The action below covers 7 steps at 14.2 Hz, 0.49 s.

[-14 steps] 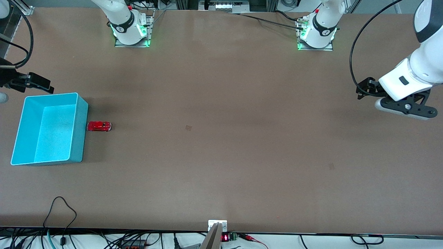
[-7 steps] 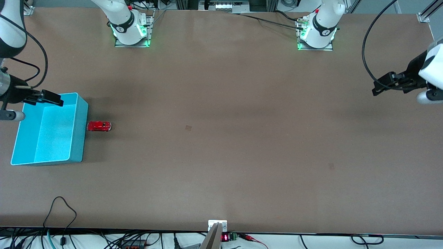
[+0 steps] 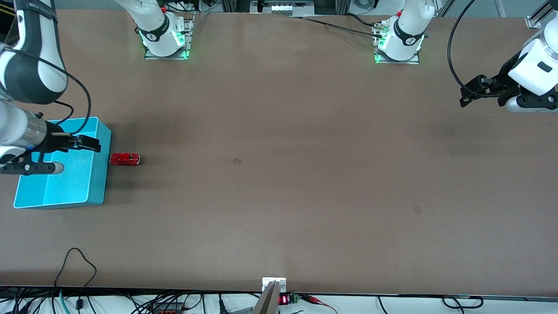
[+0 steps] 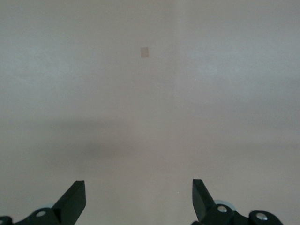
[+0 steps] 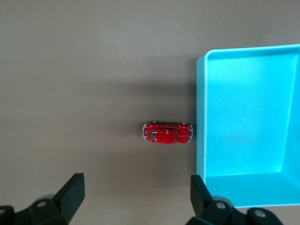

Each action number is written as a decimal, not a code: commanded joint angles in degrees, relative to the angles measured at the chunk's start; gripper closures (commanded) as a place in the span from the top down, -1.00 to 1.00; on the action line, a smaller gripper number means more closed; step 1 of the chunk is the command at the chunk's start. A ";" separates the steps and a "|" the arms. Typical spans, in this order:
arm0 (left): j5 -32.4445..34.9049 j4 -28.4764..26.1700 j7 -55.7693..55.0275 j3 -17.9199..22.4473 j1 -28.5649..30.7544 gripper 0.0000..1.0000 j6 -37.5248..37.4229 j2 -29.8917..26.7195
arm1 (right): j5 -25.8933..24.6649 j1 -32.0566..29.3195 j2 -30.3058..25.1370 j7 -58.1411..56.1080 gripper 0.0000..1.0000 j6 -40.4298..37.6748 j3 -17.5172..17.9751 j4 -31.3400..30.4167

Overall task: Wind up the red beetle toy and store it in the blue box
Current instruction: 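Raise the left gripper away while the right gripper reaches the car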

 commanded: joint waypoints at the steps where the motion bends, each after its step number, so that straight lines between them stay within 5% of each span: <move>1: 1.27 0.30 1.02 -0.40 0.33 1.00 0.31 0.14 | 0.79 0.30 4.23 -6.70 1.00 -0.14 -0.13 1.54; 7: 1.18 1.17 -0.04 -0.31 0.33 1.00 -0.48 0.40 | -0.17 -0.32 7.50 -33.33 1.00 9.94 -0.31 -5.21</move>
